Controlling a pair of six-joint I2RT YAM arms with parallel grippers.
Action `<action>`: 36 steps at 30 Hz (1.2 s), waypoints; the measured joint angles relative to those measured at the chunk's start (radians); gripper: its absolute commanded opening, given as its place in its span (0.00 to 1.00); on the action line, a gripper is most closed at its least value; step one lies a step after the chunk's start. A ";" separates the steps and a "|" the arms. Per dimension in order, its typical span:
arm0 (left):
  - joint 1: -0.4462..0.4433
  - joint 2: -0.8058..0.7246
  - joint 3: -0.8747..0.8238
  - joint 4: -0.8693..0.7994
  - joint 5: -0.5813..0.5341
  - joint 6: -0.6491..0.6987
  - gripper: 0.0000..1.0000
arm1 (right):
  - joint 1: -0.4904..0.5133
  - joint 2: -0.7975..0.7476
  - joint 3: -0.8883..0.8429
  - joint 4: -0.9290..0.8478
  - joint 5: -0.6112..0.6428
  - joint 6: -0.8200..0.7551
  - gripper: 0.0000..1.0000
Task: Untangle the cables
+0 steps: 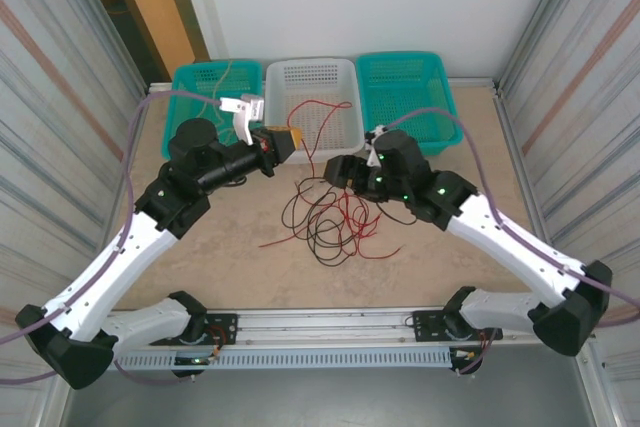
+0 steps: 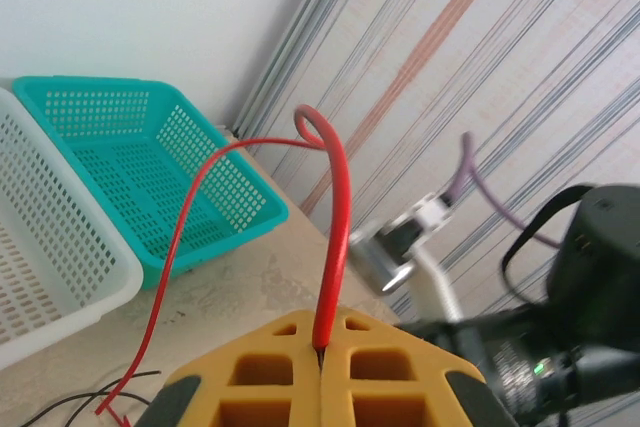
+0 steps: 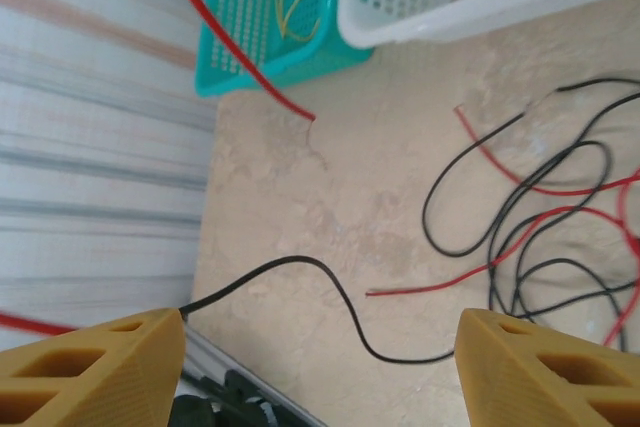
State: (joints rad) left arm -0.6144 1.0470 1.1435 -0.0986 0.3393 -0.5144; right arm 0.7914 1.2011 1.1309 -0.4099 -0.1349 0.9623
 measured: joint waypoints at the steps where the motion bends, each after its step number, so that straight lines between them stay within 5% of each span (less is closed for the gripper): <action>1: 0.000 0.000 0.002 0.005 0.000 -0.008 0.00 | 0.010 0.015 -0.006 0.022 -0.002 0.003 0.63; 5: 0.007 -0.001 0.002 0.030 0.000 -0.039 0.00 | 0.050 0.092 -0.013 0.079 0.000 0.026 0.33; 11: 0.016 -0.004 0.023 0.038 -0.002 -0.059 0.00 | 0.062 0.167 -0.073 0.114 0.029 0.051 0.26; 13: 0.023 -0.005 0.042 0.036 -0.004 -0.061 0.00 | 0.063 0.175 -0.112 0.119 0.037 0.051 0.34; 16: 0.053 -0.010 0.052 0.048 0.007 -0.093 0.00 | 0.082 0.164 -0.165 0.121 0.075 0.031 0.65; 18: 0.072 -0.011 0.052 0.054 0.020 -0.126 0.00 | 0.104 0.142 -0.187 0.125 0.090 0.007 0.75; 25: 0.080 -0.011 0.053 0.093 0.063 -0.224 0.00 | 0.110 0.169 -0.158 0.275 0.081 -0.048 0.78; 28: 0.080 -0.012 0.055 0.098 0.077 -0.254 0.00 | 0.105 0.220 -0.132 0.355 0.082 -0.065 0.65; 34: 0.080 -0.013 0.078 0.095 0.083 -0.277 0.00 | 0.053 0.298 -0.105 0.432 0.066 -0.074 0.05; 36: 0.083 -0.010 0.105 0.089 0.083 -0.277 0.00 | 0.053 0.312 -0.106 0.427 0.063 -0.067 0.00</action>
State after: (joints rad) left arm -0.5316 1.0370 1.2480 -0.0097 0.4225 -0.7914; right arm 0.8448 1.5131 1.0252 0.0170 -0.0723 0.8951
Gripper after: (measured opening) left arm 0.064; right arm 0.043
